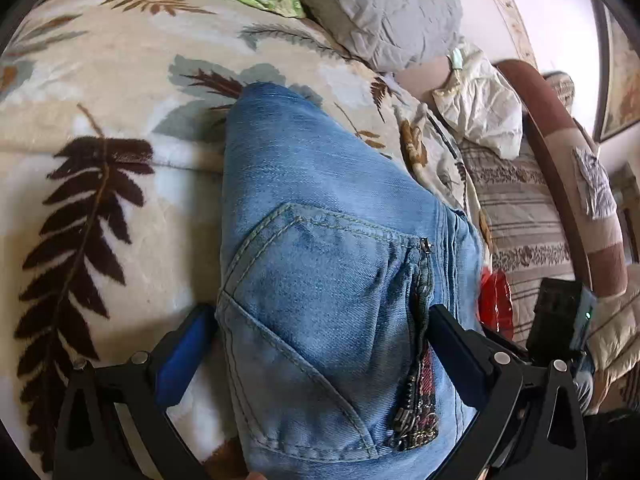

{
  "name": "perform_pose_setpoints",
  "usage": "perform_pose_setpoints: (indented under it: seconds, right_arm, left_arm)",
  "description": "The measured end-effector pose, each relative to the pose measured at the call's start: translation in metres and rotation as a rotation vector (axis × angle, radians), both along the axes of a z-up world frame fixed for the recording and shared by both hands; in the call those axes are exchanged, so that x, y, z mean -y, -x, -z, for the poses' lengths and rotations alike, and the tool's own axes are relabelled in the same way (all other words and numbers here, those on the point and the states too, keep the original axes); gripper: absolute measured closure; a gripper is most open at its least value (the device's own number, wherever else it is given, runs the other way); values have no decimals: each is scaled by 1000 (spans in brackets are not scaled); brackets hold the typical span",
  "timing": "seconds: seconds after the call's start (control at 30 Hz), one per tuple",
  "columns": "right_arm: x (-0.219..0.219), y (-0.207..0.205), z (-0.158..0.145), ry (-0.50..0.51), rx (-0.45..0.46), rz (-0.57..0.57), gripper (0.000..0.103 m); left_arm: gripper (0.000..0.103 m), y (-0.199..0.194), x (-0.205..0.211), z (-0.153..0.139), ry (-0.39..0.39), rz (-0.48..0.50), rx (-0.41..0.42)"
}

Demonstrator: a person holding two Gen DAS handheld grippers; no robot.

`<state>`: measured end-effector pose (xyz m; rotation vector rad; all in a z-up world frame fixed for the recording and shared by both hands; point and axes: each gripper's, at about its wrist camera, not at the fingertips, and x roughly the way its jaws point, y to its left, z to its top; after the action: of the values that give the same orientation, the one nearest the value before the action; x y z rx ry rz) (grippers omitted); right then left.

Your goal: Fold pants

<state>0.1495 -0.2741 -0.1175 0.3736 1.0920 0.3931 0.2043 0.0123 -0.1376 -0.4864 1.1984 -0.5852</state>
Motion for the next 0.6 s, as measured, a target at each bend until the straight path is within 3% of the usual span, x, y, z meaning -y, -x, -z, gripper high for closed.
perform_pose_setpoints:
  seconds: [0.17, 0.47, 0.53, 0.6]
  right_arm:
    - [0, -6, 19, -66, -35, 10, 8]
    - [-14, -18, 27, -117, -23, -37, 5]
    - [-13, -18, 28, -128, -19, -39, 8]
    - [-11, -17, 28, -136, -16, -40, 17]
  left_arm:
    - [0, -3, 3, 1, -11, 12, -11]
    - [0, -7, 10, 5, -26, 16, 5]
    - [1, -7, 12, 5, -43, 16, 12]
    - [11, -6, 14, 4, -69, 24, 17]
